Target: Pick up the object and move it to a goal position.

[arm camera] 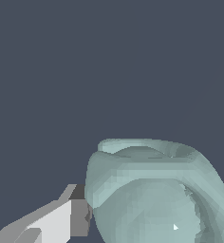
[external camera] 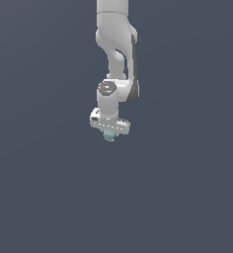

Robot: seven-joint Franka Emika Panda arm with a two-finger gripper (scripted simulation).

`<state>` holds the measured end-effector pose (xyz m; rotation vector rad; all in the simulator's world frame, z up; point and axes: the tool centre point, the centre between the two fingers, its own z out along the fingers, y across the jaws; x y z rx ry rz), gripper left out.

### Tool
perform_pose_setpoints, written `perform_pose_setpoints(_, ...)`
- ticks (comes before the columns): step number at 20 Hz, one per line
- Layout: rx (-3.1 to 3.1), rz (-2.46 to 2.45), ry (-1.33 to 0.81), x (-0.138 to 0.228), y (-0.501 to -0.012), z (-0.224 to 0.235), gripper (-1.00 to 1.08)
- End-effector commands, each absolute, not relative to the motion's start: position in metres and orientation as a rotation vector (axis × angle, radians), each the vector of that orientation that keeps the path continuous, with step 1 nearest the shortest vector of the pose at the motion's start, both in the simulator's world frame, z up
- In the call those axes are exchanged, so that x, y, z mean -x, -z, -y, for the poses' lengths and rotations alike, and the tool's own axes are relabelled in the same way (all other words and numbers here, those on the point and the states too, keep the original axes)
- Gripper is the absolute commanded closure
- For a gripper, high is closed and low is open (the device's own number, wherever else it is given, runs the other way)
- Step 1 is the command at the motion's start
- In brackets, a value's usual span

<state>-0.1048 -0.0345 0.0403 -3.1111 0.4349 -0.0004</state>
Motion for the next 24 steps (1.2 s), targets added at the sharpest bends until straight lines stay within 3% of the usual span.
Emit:
perform_pose_setpoints(1,3.111,-0.436,0.000,0.105,-0.039,0.035,1.08)
perform_pose_setpoints(13,3.111,-0.436,0.001,0.098,-0.046,0.044,1.08)
perform_pose_setpoints(24,3.111,-0.436,0.001,0.057,-0.081,0.101,1.08)
